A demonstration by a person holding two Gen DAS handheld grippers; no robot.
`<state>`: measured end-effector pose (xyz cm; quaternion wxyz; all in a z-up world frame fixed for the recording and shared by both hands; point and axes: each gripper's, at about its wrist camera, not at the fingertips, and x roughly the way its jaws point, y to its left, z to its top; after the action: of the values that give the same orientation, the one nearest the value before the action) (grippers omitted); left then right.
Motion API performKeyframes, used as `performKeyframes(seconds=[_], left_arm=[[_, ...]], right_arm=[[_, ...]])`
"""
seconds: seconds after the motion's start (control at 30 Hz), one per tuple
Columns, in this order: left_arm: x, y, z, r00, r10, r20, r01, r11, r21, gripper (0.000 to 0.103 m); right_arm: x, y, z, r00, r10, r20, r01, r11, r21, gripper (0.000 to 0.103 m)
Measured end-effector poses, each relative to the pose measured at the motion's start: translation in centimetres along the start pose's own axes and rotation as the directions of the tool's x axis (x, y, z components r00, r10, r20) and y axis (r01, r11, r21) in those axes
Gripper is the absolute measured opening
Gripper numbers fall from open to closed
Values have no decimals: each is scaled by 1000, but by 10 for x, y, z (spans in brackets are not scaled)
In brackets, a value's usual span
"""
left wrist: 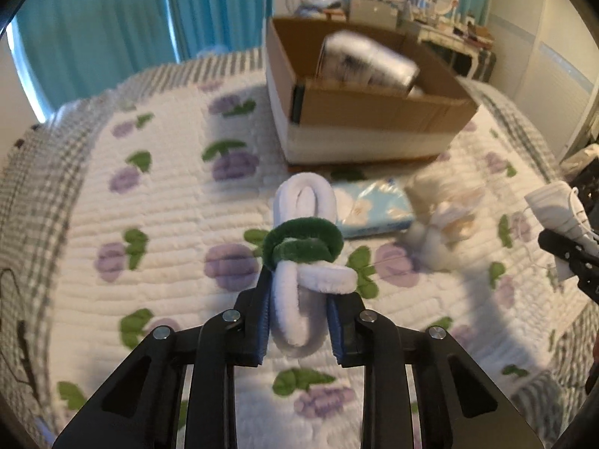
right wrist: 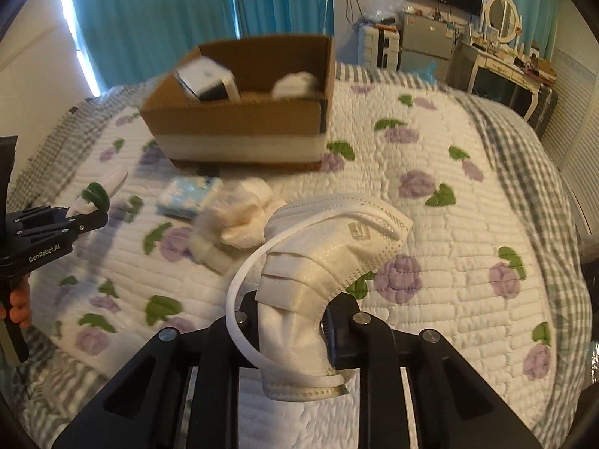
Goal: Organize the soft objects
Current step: 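Grasp the white face mask with right tool while left tool grasps the green-banded fuzzy loop, then carry the mask and fuzzy loop into the box and open both tools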
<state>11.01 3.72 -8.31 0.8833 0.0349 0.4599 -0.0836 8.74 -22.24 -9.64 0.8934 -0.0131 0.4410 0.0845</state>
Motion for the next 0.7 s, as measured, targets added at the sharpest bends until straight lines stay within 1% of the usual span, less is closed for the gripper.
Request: performKeyframes(seconds=[0.2, 0.33, 0.5, 0.7], left_arm=[[-58, -7, 6, 996, -3, 85, 3, 1000, 0, 25], [-93, -15, 10, 989, 0, 145, -1, 1000, 6, 25], [-126, -26, 22, 980, -9, 200, 5, 1000, 20, 25], [-148, -33, 42, 968, -27, 249, 19, 999, 37, 25]], right_arm=[[-54, 15, 9, 996, 14, 84, -10, 999, -38, 20], [-88, 27, 19, 989, 19, 144, -8, 997, -76, 20], [-130, 42, 37, 974, 44, 222, -17, 993, -120, 20], [-155, 56, 66, 958, 65, 278, -20, 986, -163, 20]])
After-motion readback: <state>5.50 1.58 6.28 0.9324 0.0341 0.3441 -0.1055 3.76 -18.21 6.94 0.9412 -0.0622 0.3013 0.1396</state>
